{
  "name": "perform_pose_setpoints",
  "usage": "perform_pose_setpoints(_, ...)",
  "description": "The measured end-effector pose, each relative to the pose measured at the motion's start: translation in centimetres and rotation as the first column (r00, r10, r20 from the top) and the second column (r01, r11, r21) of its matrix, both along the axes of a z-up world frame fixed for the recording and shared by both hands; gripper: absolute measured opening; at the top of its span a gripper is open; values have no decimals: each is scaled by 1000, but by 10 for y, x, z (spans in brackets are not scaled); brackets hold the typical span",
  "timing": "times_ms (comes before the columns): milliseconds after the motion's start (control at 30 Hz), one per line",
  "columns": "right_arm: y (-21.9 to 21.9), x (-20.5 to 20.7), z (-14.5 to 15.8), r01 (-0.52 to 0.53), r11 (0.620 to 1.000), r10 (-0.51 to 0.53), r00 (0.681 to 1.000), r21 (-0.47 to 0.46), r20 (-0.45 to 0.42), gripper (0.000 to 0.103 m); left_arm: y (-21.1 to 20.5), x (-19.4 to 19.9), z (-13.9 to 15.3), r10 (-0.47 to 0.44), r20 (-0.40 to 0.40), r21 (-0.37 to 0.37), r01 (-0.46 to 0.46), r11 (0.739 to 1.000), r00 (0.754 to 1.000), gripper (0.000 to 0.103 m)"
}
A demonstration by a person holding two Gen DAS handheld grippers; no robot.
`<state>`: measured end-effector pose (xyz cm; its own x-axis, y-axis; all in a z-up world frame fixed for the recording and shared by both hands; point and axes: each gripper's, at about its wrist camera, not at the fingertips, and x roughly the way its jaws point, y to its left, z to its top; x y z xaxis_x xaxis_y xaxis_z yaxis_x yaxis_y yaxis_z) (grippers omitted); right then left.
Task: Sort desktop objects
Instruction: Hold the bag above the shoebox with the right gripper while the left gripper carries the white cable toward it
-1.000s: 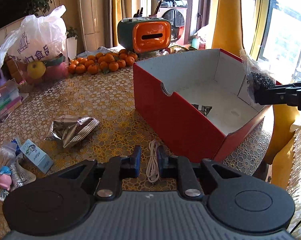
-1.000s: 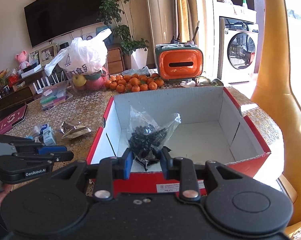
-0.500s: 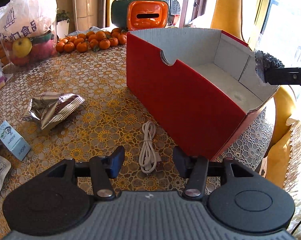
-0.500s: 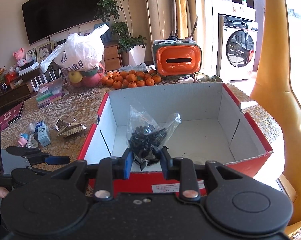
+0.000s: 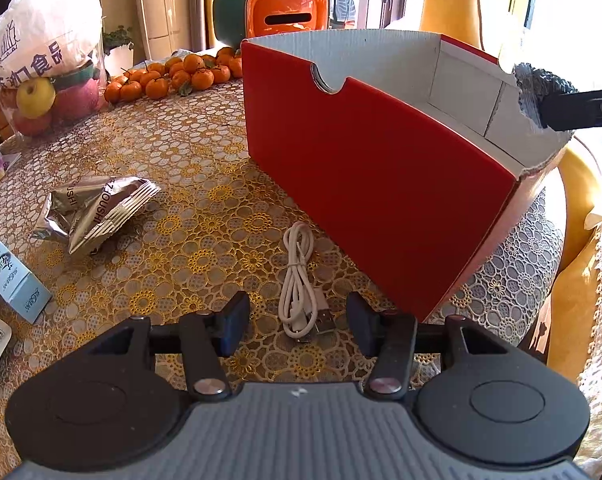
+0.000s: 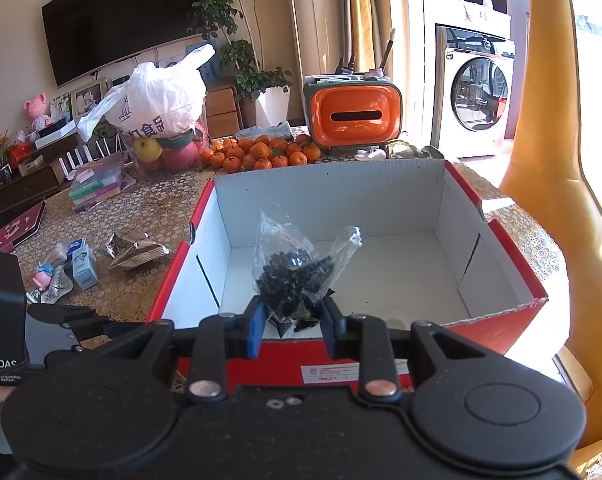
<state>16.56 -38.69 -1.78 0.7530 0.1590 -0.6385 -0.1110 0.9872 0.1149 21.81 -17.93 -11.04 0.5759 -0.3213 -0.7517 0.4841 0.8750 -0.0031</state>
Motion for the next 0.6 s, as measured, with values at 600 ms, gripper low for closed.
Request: perform_pose_setpoints(600,-3,1,-1,8,1000,-8,1000,-2,-2,28,4,0,6,19,4,-22,-19,1000,1000,16)
